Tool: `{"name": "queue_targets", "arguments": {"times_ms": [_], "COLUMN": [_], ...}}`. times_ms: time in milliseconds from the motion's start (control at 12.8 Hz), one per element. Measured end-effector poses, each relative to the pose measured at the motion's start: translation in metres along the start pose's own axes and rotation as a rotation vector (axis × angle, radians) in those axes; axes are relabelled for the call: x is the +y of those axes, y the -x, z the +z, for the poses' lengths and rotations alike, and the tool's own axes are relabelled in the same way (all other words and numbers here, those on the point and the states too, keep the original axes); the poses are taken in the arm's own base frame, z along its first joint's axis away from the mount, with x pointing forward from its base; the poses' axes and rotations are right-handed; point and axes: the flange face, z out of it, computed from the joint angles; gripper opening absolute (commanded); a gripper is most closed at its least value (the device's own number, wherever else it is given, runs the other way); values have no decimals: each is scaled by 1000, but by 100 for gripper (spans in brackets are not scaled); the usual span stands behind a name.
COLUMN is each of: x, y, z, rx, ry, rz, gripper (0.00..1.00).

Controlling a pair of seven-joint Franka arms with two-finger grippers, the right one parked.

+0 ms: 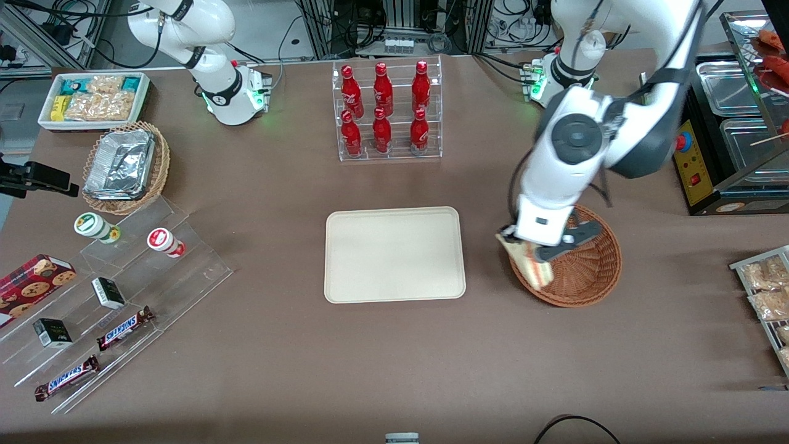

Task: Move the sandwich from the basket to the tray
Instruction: 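Carry the sandwich with the left gripper over the cream tray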

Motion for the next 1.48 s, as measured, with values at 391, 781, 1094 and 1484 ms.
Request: {"name": "queue_targets", "arguments": {"times_ms": [391,781,1094,1484], "x": [108,169,184,192], "y": [63,123,141,156], "z": [60,100,134,169], "rx": [-58,-65,-61,-57], "ry": [8,49,85,82], "rz": [166,318,376,421], "gripper": [0,0,0,0]}}
